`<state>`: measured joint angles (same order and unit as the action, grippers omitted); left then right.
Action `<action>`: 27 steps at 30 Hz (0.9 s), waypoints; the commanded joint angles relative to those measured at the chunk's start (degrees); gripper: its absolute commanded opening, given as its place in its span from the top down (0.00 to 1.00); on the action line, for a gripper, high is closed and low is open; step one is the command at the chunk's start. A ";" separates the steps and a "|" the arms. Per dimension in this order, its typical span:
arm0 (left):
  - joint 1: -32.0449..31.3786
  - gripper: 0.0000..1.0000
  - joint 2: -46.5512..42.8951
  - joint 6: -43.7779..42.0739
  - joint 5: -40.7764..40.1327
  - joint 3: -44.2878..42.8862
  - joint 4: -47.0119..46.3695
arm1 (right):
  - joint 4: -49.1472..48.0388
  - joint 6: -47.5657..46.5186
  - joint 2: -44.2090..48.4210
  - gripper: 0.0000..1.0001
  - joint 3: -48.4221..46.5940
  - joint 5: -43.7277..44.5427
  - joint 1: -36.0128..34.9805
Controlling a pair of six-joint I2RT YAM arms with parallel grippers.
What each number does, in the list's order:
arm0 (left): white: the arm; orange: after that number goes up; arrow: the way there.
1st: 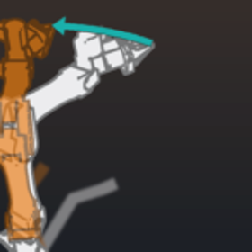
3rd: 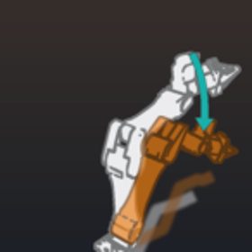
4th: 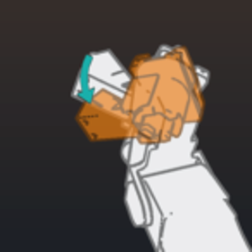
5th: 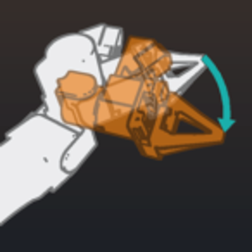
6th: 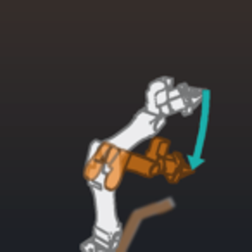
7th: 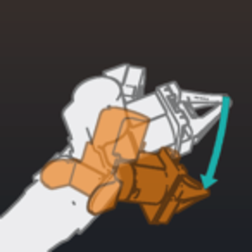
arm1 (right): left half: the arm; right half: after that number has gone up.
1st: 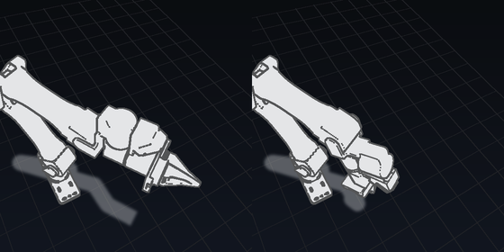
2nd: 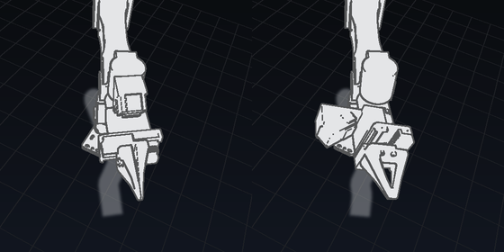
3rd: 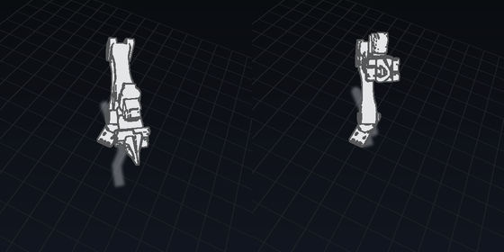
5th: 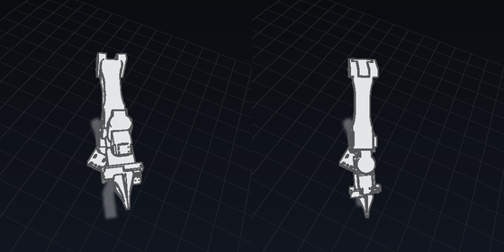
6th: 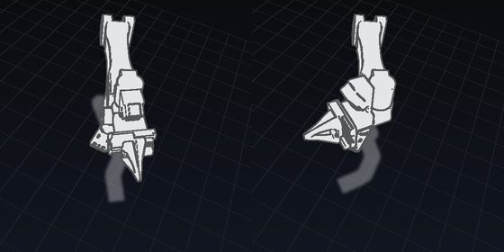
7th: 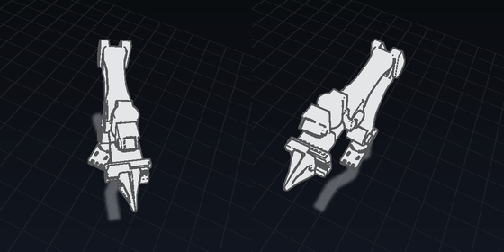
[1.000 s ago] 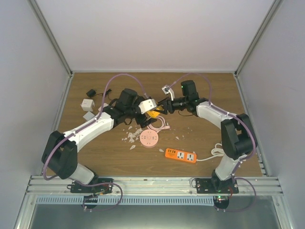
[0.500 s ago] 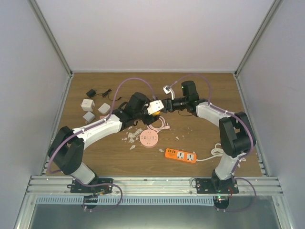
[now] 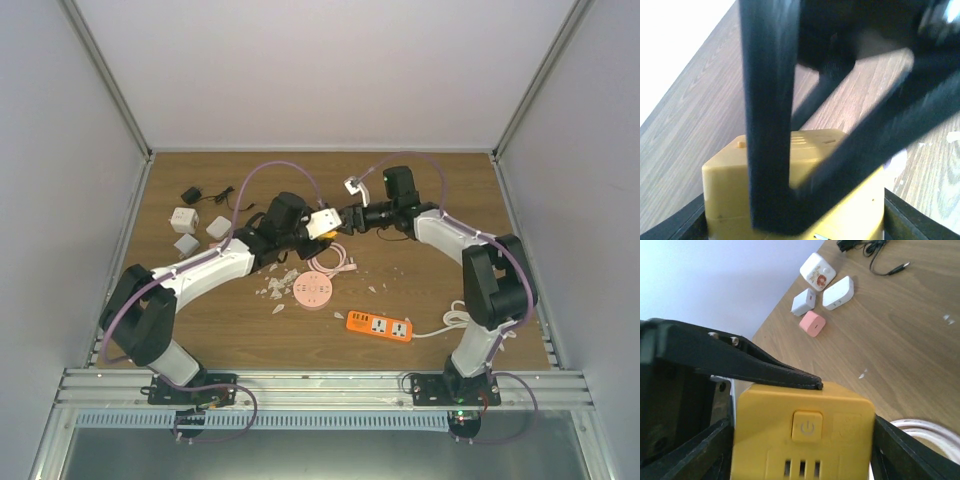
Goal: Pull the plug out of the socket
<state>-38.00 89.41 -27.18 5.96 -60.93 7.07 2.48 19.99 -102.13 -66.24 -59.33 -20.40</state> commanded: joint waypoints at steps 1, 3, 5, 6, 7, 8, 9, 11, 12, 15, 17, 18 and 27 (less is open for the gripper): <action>3.20 0.65 -0.82 0.61 3.59 0.55 1.05 | 8.16 -12.98 -0.22 0.26 -5.18 -0.26 2.95; 4.16 0.66 -0.73 1.00 4.32 0.63 1.25 | 10.90 -16.47 0.46 0.24 -6.09 0.69 4.13; 5.60 0.66 -0.65 1.43 4.99 0.64 1.64 | 13.42 -19.50 1.13 0.23 -6.76 2.75 4.75; 6.30 0.67 -0.64 1.69 5.30 0.57 1.95 | 14.99 -22.06 1.48 0.22 -7.06 4.57 4.89; 7.11 0.67 -0.66 1.89 5.76 0.35 2.43 | 16.42 -24.17 1.74 0.21 -7.47 5.89 4.86; 7.98 0.68 -0.68 2.26 6.54 0.24 2.78 | 18.09 -26.71 1.95 0.21 -7.83 7.27 4.91; 9.03 0.68 -0.97 2.69 7.41 0.23 2.98 | 19.40 -28.96 2.01 0.21 -8.11 8.83 4.86; 11.20 0.68 -1.51 3.71 9.05 0.56 2.89 | 22.04 -32.82 1.55 0.21 -8.76 12.26 4.86; 12.41 0.68 -1.86 4.42 9.96 0.90 2.82 | 23.13 -35.05 0.96 0.22 -9.15 13.44 4.88; 15.09 0.68 -2.66 5.43 12.74 1.73 2.40 | 26.27 -40.00 -1.43 0.23 -10.36 17.12 4.58; 16.34 0.67 -2.98 5.61 13.73 2.10 2.36 | 28.71 -41.92 -3.56 0.24 -11.76 19.83 3.77; 16.72 0.67 -3.15 5.67 14.07 2.24 2.37 | 29.18 -42.56 -4.52 0.24 -12.14 21.31 3.12; 18.77 0.66 -3.56 6.95 17.76 1.79 2.66 | 28.65 -46.07 -10.78 0.25 -13.92 34.86 -4.37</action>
<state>-19.59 88.09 -21.37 20.38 -59.02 12.27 30.04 -22.65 -111.11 -77.93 -32.38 -21.37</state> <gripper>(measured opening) 0.633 0.756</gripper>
